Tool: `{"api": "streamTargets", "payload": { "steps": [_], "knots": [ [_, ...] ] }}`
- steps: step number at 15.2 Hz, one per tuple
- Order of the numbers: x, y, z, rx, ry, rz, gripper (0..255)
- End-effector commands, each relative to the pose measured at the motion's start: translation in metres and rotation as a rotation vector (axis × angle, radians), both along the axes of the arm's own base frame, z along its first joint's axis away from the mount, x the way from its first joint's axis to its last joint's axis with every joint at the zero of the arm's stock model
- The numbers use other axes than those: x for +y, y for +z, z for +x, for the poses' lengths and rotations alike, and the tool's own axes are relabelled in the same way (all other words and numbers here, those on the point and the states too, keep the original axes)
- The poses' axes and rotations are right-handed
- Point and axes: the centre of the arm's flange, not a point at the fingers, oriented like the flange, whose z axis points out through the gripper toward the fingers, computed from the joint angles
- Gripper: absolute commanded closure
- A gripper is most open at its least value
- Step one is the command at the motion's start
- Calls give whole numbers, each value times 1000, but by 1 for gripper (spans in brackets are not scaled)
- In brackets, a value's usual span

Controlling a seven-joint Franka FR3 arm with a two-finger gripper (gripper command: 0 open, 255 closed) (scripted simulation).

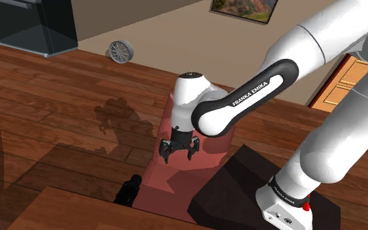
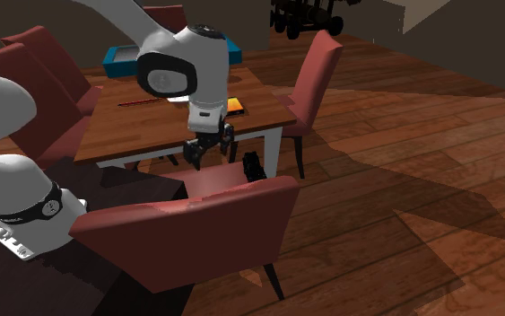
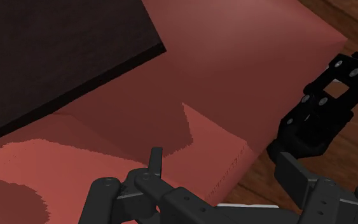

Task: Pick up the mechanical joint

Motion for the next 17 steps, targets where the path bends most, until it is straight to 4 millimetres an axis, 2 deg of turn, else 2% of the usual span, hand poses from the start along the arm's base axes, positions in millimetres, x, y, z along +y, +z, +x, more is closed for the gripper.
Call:
{"api": "streamTargets", "payload": {
  "steps": [1, 12, 16, 17],
  "knots": [
    [14, -19, 9, -5, -42, 8, 0],
    [85, -113, 81, -30, -254, 40, 0],
    [107, -146, 111, -39, -330, 52, 0],
    [107, -151, 111, -39, -330, 52, 0]
  ]
}}
